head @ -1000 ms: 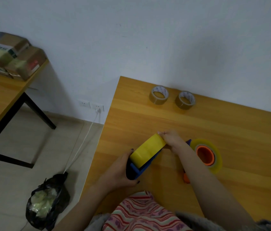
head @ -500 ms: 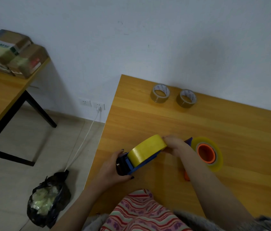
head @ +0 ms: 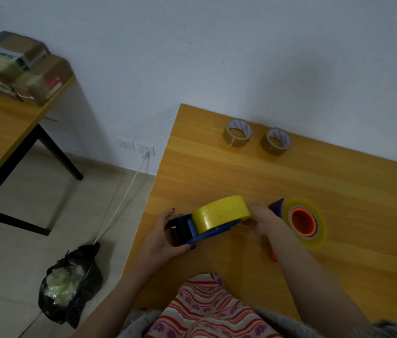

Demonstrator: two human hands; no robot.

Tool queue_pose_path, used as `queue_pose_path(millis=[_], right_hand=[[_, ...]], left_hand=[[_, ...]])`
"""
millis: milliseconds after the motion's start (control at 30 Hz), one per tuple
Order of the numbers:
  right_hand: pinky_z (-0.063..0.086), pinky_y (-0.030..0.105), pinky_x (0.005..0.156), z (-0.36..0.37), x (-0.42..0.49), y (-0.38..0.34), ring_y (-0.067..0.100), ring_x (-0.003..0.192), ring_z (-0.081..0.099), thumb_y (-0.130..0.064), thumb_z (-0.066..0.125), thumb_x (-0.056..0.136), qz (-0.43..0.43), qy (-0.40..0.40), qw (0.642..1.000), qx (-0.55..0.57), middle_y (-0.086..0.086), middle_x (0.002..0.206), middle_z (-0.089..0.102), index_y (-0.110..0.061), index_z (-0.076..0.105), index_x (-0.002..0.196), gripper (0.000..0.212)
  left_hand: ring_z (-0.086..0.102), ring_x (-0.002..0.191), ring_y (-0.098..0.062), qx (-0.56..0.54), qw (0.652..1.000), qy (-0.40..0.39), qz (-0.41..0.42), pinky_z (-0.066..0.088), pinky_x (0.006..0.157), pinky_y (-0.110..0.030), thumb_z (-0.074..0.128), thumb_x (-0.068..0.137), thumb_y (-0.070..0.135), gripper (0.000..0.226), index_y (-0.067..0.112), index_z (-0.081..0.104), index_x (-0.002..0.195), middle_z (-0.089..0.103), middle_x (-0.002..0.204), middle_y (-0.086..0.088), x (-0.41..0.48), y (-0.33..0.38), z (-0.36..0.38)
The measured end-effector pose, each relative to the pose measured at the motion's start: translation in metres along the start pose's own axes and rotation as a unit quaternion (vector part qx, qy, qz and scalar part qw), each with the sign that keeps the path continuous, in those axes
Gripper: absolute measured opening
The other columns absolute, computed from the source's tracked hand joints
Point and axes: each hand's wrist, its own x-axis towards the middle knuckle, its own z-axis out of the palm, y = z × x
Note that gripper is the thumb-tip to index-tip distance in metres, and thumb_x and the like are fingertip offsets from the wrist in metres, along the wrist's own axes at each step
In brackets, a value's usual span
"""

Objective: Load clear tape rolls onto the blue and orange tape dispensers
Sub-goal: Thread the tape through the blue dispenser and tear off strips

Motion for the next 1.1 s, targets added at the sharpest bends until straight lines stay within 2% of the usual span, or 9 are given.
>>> queue_pose_path(millis=[100, 300, 400, 467, 567, 667, 800, 933, 1100], right_hand=[[0.054, 0.034, 0.063, -0.002, -0.003, 0.004, 0.022, 0.071, 0.059, -0.003, 0.055, 0.092, -0.024, 0.032, 0.999, -0.012, 0.011, 0.080, 0.061, -0.005, 0.063, 0.096, 0.009], [0.049, 0.033, 0.054, -0.002, -0.014, -0.005, 0.019, 0.057, 0.052, -0.012, 0.054, 0.094, -0.144, 0.140, 0.968, -0.147, 0.007, 0.065, 0.055, -0.013, 0.055, 0.062, 0.032], [0.043, 0.031, 0.054, 0.002, -0.021, -0.012, 0.017, 0.057, 0.048, -0.014, 0.054, 0.094, -0.176, 0.154, 0.953, -0.193, 0.002, 0.060, 0.050, -0.015, 0.052, 0.057, 0.037], [0.037, 0.029, 0.051, 0.005, -0.026, -0.016, 0.019, 0.061, 0.046, -0.017, 0.055, 0.094, -0.188, 0.155, 0.943, -0.226, 0.001, 0.059, 0.047, -0.011, 0.053, 0.060, 0.035], [0.038, 0.027, 0.062, 0.011, -0.034, -0.019, 0.020, 0.072, 0.051, -0.018, 0.056, 0.094, -0.217, 0.158, 0.932, -0.243, 0.006, 0.069, 0.056, -0.002, 0.067, 0.080, 0.024], [0.037, 0.026, 0.069, 0.017, -0.041, -0.023, 0.018, 0.078, 0.053, -0.020, 0.057, 0.093, -0.250, 0.166, 0.919, -0.256, 0.006, 0.080, 0.058, 0.001, 0.069, 0.092, 0.024], [0.037, 0.024, 0.069, 0.022, -0.049, -0.028, 0.014, 0.081, 0.053, -0.022, 0.059, 0.092, -0.274, 0.169, 0.914, -0.246, 0.002, 0.083, 0.058, -0.005, 0.069, 0.090, 0.019], [0.055, 0.037, 0.076, 0.018, -0.052, -0.026, 0.023, 0.088, 0.063, -0.027, 0.067, 0.086, -0.242, 0.146, 0.947, -0.156, 0.004, 0.085, 0.063, -0.010, 0.064, 0.080, 0.018], [0.053, 0.026, 0.065, 0.010, -0.053, -0.025, 0.018, 0.093, 0.060, -0.026, 0.074, 0.080, -0.181, 0.084, 0.977, -0.078, 0.006, 0.095, 0.065, -0.005, 0.070, 0.101, 0.030]], left_hand=[[0.048, 0.115, -0.004, -0.019, 1.000, 0.014, 0.001, 0.039, 0.096, -0.016, 0.085, 0.061, 0.019, 0.094, 0.014, 0.031, 0.138, 0.050, 0.121, 0.009, 0.003, 0.001, -0.001], [0.051, 0.110, -0.005, -0.010, 1.000, 0.013, 0.024, 0.044, 0.094, -0.013, 0.085, 0.060, 0.016, 0.080, 0.020, 0.040, 0.126, 0.048, 0.113, 0.019, 0.007, 0.000, -0.001], [0.053, 0.110, -0.010, 0.016, 0.999, 0.005, 0.038, 0.044, 0.092, -0.012, 0.085, 0.061, 0.019, 0.073, 0.016, 0.046, 0.123, 0.053, 0.115, 0.008, 0.007, -0.005, -0.001], [0.052, 0.110, -0.011, 0.032, 0.999, -0.007, 0.035, 0.041, 0.089, -0.006, 0.086, 0.061, 0.022, 0.076, 0.013, 0.046, 0.125, 0.052, 0.118, 0.004, 0.006, -0.006, -0.002], [0.045, 0.114, -0.005, 0.051, 0.997, -0.033, 0.041, 0.042, 0.097, -0.018, 0.080, 0.053, 0.053, 0.094, 0.016, 0.042, 0.130, 0.047, 0.124, 0.007, 0.005, 0.008, -0.006], [0.038, 0.116, 0.006, 0.061, 0.992, -0.051, 0.095, 0.031, 0.094, -0.004, 0.066, 0.050, 0.074, 0.097, 0.027, 0.038, 0.131, 0.041, 0.124, 0.020, 0.007, 0.035, -0.005], [0.043, 0.112, 0.004, 0.062, 0.988, -0.073, 0.118, 0.034, 0.090, -0.008, 0.073, 0.070, 0.051, 0.076, 0.027, 0.038, 0.133, 0.046, 0.123, 0.018, 0.017, 0.062, 0.009], [0.050, 0.105, -0.006, 0.063, 0.990, -0.083, 0.091, 0.038, 0.079, -0.015, 0.068, 0.080, 0.038, 0.063, 0.022, 0.039, 0.133, 0.050, 0.113, 0.012, 0.023, 0.065, 0.012], [0.046, 0.100, -0.003, 0.073, 0.990, -0.073, 0.096, 0.035, 0.080, -0.016, 0.068, 0.081, 0.033, 0.063, 0.019, 0.038, 0.135, 0.049, 0.113, 0.010, 0.022, 0.064, 0.011]])
